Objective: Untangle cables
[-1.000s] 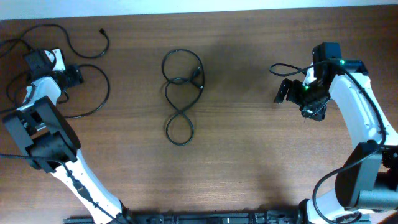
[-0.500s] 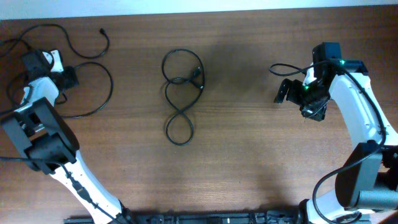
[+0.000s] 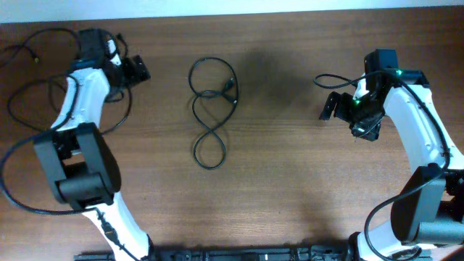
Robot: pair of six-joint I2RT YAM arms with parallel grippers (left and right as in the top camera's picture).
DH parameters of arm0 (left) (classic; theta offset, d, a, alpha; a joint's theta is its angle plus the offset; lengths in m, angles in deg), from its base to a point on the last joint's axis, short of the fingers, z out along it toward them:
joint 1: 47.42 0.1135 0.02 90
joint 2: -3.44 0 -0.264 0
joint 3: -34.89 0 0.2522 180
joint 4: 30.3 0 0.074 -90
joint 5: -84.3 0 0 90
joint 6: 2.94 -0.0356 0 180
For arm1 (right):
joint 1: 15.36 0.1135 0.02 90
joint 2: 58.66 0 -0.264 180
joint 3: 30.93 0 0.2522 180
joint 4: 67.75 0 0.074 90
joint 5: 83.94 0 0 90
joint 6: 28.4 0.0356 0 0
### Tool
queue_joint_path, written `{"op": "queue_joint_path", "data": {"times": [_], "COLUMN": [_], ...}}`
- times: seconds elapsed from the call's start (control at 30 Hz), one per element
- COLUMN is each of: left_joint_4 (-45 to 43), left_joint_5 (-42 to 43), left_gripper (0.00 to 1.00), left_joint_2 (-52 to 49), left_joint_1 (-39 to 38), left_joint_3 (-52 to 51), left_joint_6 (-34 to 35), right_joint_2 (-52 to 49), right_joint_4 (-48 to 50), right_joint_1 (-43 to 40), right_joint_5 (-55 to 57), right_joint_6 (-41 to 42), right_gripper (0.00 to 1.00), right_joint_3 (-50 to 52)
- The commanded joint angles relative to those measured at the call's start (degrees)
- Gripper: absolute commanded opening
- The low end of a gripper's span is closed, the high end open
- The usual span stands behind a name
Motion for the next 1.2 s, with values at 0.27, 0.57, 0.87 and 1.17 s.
{"op": "queue_joint_path", "data": {"times": [0.27, 0.57, 0.87, 1.17], "left_joint_4": [-2.8, -3.1, -2.2, -1.0], "left_joint_5": [-14.0, -4.9, -5.1, -10.8], "left_gripper": [0.75, 0.39, 0.0, 0.0], "left_joint_2": [-8.1, -13.1, -13.0, -4.2], "left_joint_1": [-2.4, 2.9, 4.6, 5.1], "left_joint_3": [0.0, 0.0, 1.3, 4.2], "left_joint_6": [4.8, 4.8, 4.8, 7.8], "right_joint_2": [0.7, 0.7, 0.7, 0.7], "right_joint_4": [-0.1, -0.1, -0.1, -0.1], "right_joint_1": [0.0, 0.0, 0.0, 0.0], "right_joint_5": [0.3, 0.3, 0.3, 0.3], "right_joint_6": [-0.6, -0.6, -0.6, -0.6], "right_gripper": [0.98, 0.98, 0.98, 0.98], "right_joint_3": [-0.2, -0.2, -0.2, -0.2]}}
